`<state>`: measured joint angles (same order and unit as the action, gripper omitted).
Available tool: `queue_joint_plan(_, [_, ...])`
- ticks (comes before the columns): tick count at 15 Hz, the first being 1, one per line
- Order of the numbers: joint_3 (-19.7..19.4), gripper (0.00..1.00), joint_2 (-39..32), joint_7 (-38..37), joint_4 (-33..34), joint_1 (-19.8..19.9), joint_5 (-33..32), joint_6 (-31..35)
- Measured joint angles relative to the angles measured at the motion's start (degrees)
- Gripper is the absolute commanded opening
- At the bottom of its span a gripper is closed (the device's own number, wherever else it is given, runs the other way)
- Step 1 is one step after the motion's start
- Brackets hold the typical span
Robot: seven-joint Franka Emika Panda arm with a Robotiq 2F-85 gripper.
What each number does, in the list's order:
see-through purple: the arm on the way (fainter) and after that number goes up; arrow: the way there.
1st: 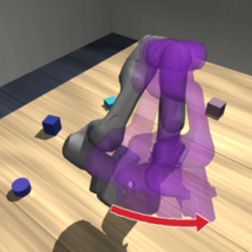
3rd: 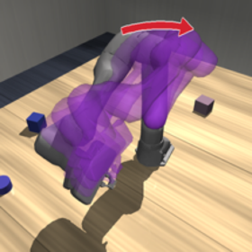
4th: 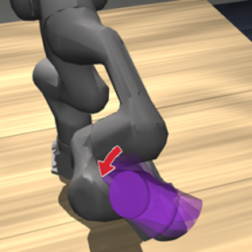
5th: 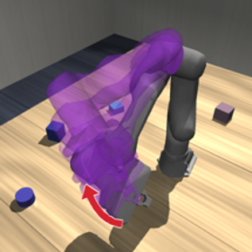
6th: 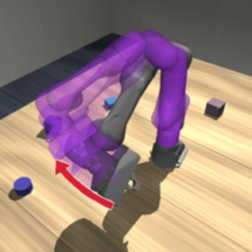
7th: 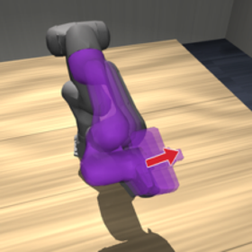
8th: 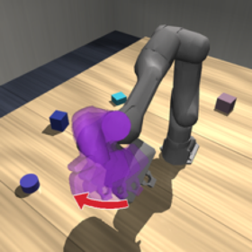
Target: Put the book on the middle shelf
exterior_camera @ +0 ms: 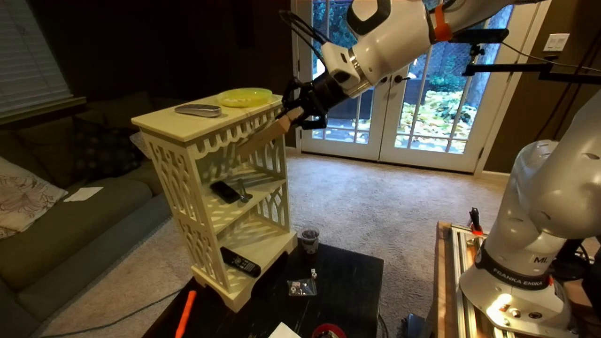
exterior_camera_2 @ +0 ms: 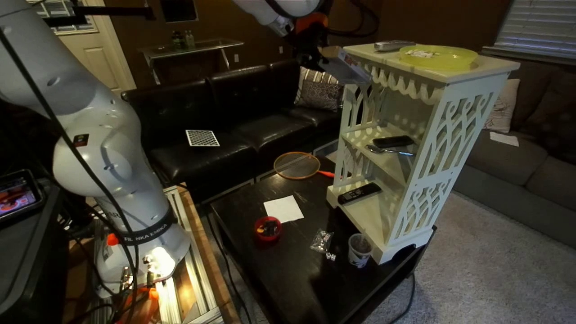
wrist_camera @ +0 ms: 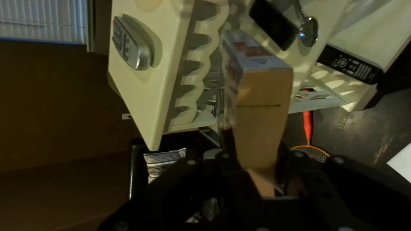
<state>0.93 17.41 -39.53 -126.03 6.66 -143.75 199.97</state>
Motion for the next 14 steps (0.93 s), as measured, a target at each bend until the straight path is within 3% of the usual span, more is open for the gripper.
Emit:
queue_joint_plan(4, [6.1, 0.07, -2.2, 0.1, -2.3, 6.5, 0.1, 0.2])
queue_joint_plan(8, [10.9, 0.07, -4.5, -4.9, -5.2, 7.9, 1.8, -5.4])
queue_joint_plan(10, [12.1, 0.07, -4.9, -7.6, -7.2, 6.9, 4.7, -11.7])
queue_joint_plan(12, [11.0, 0.07, -5.1, -7.4, -9.3, 3.2, 10.2, -19.5])
queue_joint_plan(14, [11.0, 0.07, -5.2, -13.7, -10.5, -0.5, 9.6, -27.6])
